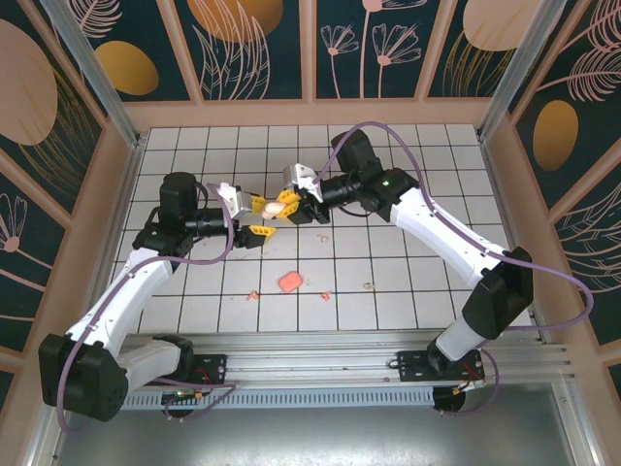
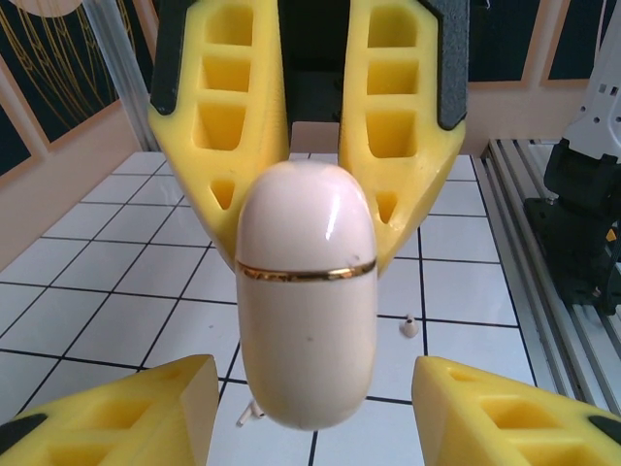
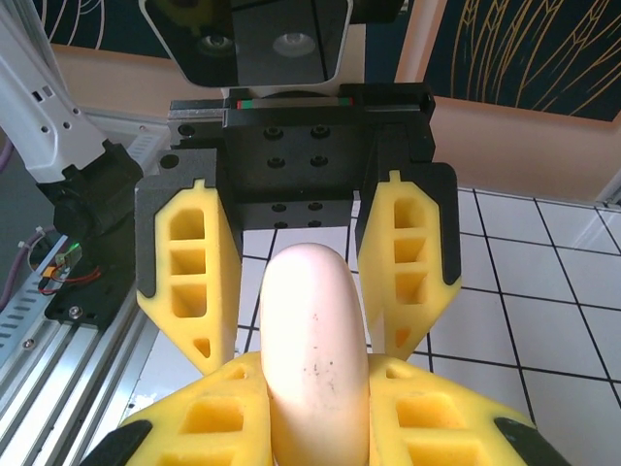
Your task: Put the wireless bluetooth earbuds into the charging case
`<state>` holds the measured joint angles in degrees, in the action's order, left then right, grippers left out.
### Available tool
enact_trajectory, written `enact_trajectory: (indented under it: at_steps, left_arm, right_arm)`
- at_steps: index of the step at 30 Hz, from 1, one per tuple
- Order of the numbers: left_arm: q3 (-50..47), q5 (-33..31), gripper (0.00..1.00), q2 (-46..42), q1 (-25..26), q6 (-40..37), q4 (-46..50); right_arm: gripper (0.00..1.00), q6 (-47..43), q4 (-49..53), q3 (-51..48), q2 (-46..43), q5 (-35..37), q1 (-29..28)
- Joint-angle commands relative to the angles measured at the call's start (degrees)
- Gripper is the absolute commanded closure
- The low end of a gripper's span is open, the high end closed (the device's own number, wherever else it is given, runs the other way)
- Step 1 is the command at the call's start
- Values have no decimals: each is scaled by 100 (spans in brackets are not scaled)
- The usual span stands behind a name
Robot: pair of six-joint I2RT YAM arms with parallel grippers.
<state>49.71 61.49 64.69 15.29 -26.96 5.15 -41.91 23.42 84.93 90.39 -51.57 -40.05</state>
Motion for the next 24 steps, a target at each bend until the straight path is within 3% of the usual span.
enact_trajectory:
  at_steps: [1, 7, 12, 14, 17, 22, 24]
  left_arm:
    - [168, 158, 46, -54, -16, 13, -4]
    - [274, 238, 52, -9, -9, 44, -2]
    - [236, 242, 72, -28, -12, 23, 8]
    - [226, 209, 74, -35, -17, -21, 45]
    - [187, 121, 67, -78, -14, -53, 76]
    - [135, 54, 75, -145, -11, -111, 116]
    - [135, 38, 78, -149, -15, -146, 152]
  right_arm:
    - [84, -168, 197, 155, 118, 68, -73]
    - [84, -203, 233, 210, 176, 73, -99]
    - [84, -187, 223, 235, 169, 46, -99]
    - [84, -162, 213, 235, 155, 25, -99]
    - [84, -90, 123, 184, 90, 42, -93]
    - [83, -29, 25, 112, 22, 25, -90]
    - [78, 41, -65, 71, -4, 24, -75]
